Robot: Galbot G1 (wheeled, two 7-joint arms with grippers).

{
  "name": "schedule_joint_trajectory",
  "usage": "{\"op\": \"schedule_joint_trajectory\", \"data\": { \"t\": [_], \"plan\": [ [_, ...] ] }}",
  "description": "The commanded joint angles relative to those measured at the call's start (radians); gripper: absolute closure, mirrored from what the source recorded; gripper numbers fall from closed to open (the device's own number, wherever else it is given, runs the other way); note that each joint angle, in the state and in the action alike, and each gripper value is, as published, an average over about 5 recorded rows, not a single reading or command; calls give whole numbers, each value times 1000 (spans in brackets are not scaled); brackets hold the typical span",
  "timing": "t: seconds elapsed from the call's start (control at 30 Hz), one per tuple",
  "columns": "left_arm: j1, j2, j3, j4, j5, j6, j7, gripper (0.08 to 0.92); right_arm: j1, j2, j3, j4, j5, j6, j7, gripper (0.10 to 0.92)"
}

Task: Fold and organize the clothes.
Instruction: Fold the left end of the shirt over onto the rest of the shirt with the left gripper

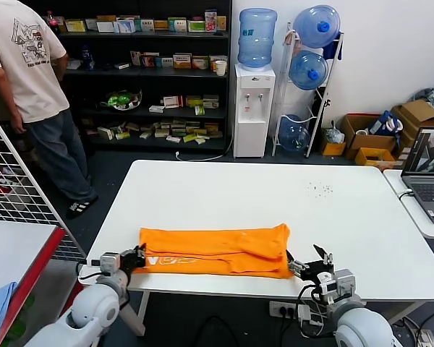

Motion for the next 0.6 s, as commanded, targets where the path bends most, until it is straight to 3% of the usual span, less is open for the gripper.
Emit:
{"op": "schedule_joint_trajectory", "data": {
  "t": [0.03, 0.13, 0.23, 0.37, 0.6],
  "plan": [
    [-7, 216, -117, 82, 50, -46, 18, 871, 6, 15, 0, -12, -28, 72, 0, 203],
    [15, 237, -134, 14, 23, -39, 3, 871, 7, 22, -1, -28, -34, 86, 0, 203],
    [30, 215, -121, -108, -12, -12, -27, 871, 10, 30, -6, -46, -44, 95, 2, 203],
    [41, 136, -58, -244, -47, 25, -68, 871, 17, 37, -11, -62, -62, 101, 4, 203],
    [22, -33, 70, -315, -95, 49, -118, 871, 16, 43, -8, -72, -98, 105, 5, 203]
  ]
}}
